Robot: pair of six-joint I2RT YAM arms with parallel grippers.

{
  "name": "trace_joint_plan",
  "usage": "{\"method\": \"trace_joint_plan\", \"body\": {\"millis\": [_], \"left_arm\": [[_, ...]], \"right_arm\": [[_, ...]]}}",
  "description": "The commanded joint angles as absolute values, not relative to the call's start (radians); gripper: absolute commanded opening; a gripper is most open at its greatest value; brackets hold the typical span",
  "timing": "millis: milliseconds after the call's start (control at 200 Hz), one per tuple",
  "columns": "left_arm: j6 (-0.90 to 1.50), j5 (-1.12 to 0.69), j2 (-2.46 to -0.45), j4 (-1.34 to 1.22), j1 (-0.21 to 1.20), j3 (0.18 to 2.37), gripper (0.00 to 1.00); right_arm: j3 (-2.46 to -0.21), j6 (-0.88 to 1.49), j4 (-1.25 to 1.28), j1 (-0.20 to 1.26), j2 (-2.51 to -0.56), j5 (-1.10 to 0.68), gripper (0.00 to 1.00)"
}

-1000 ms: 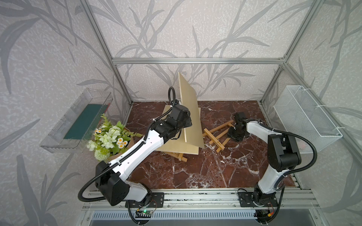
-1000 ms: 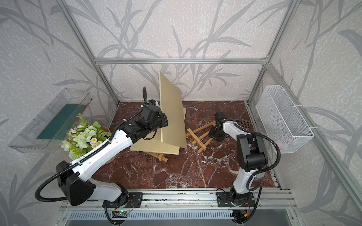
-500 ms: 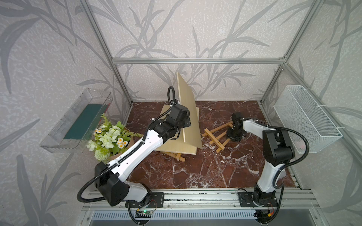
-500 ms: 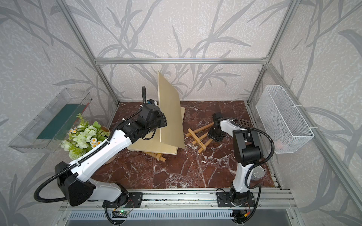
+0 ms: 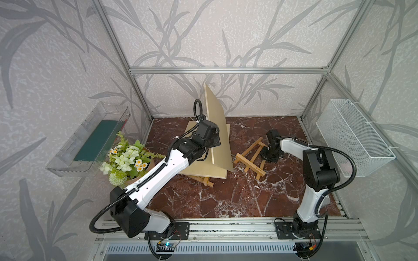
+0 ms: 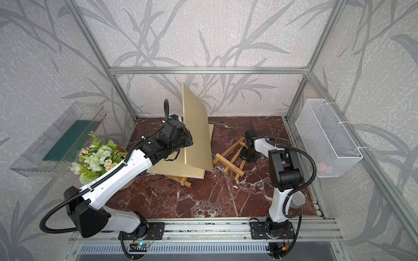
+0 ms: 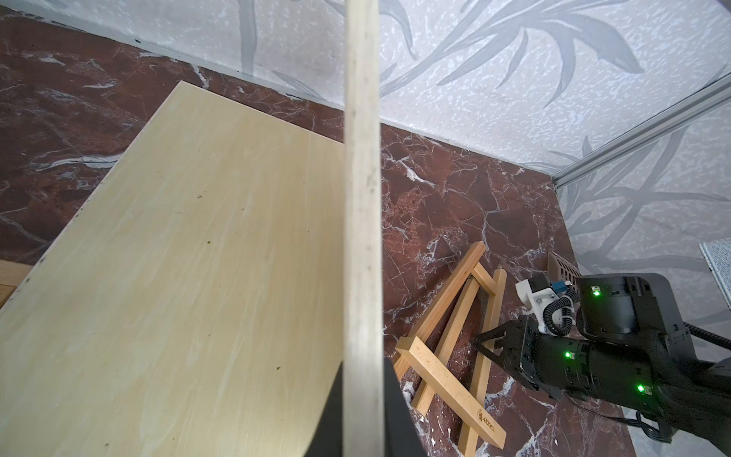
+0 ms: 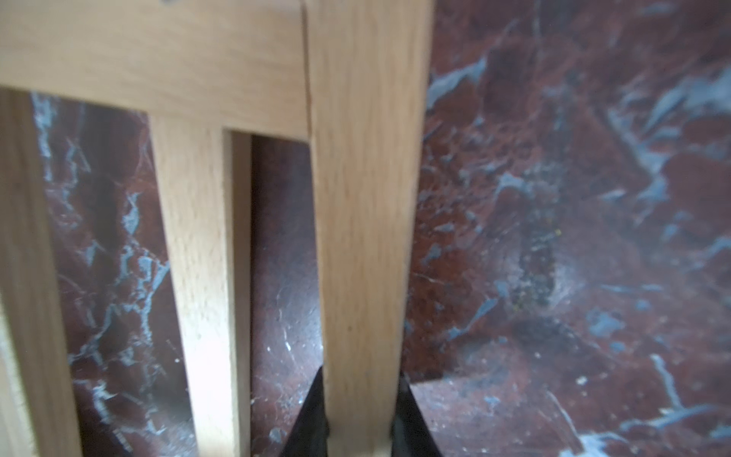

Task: Assemble the easel
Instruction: Pick up the easel at the center of the board.

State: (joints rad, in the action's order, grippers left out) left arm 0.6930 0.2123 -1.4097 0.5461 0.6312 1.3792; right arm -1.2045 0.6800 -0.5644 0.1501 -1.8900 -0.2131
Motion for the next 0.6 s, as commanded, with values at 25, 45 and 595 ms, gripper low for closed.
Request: {"method": "trace_joint_plan", "body": {"millis": [25,45,595], "left_arm": [[0.602,0.261,-1.395,0.505,0.618,1.403,0.0],[0.601,0.246,-1.394,0.497,0.619,1.401,0.0],[0.661,-0.09,-1.336,0.258,0.586,1.336,0.0]], "right_arm": [[-1.184,0.744,-0.484,0.097,-1.78,-0.409,0.0],[-1.188,0.748,-0.485,0.09,-1.771,-0.42,0.0],[-1.298,0.703,-0.498,0.045,-1.605,-0.575,0.0]]}}
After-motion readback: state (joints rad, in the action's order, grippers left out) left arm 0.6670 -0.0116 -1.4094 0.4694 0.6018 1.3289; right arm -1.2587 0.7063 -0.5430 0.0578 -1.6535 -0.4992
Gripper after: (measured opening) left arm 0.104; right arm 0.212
